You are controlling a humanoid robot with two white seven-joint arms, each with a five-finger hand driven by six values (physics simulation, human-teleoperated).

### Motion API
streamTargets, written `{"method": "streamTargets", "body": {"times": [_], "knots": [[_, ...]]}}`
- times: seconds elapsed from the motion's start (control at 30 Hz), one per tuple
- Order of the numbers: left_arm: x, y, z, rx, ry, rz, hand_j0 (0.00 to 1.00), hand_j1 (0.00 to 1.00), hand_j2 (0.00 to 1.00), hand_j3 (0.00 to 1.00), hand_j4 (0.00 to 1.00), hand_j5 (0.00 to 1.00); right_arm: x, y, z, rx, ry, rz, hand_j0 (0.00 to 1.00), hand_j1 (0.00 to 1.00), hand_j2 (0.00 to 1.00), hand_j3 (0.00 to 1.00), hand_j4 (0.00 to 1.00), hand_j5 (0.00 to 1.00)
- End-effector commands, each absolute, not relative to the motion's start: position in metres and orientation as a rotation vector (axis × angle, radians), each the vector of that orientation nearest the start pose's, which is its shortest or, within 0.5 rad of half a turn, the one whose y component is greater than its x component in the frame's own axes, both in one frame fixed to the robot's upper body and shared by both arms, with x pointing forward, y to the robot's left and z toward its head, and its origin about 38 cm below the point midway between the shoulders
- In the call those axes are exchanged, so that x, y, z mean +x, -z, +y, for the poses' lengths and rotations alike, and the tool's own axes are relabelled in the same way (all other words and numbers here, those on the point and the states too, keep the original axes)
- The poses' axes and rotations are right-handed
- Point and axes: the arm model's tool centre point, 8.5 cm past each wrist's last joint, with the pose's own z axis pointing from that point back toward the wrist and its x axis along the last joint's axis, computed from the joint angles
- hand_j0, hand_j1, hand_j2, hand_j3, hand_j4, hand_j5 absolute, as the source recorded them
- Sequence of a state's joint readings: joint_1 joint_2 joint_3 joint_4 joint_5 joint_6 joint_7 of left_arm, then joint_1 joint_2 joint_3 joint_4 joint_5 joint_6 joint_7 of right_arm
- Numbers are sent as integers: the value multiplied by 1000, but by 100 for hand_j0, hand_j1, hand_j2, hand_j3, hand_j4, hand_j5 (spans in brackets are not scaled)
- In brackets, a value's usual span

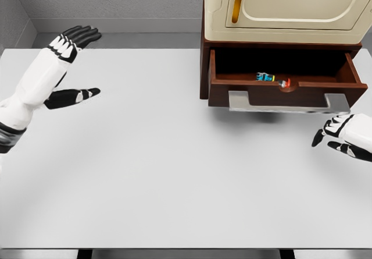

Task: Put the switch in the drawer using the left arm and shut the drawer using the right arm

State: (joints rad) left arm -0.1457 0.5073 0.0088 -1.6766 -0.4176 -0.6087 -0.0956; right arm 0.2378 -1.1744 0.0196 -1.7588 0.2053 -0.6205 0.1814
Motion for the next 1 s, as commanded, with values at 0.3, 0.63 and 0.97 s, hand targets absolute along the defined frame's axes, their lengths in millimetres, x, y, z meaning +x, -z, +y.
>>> {"method": "streamTargets", "body": {"times": [0.3, 0.63, 0.97], "knots": [[372, -158, 392, 602, 1268, -1734, 100, 100, 100, 100, 100, 100, 313, -218, -390, -349, -1689, -1619, 51, 51, 51, 51, 51, 51], [370, -160, 394, 610, 1262, -1740, 100, 100, 100, 100, 100, 100, 330, -217, -395, -380, -1652, -1634, 51, 51, 51, 51, 51, 51], [370, -160, 394, 610, 1262, -1739, 100, 100, 100, 100, 100, 100, 319, -219, -382, -326, -1711, -1627, 45, 45, 45, 45, 45, 45]]}}
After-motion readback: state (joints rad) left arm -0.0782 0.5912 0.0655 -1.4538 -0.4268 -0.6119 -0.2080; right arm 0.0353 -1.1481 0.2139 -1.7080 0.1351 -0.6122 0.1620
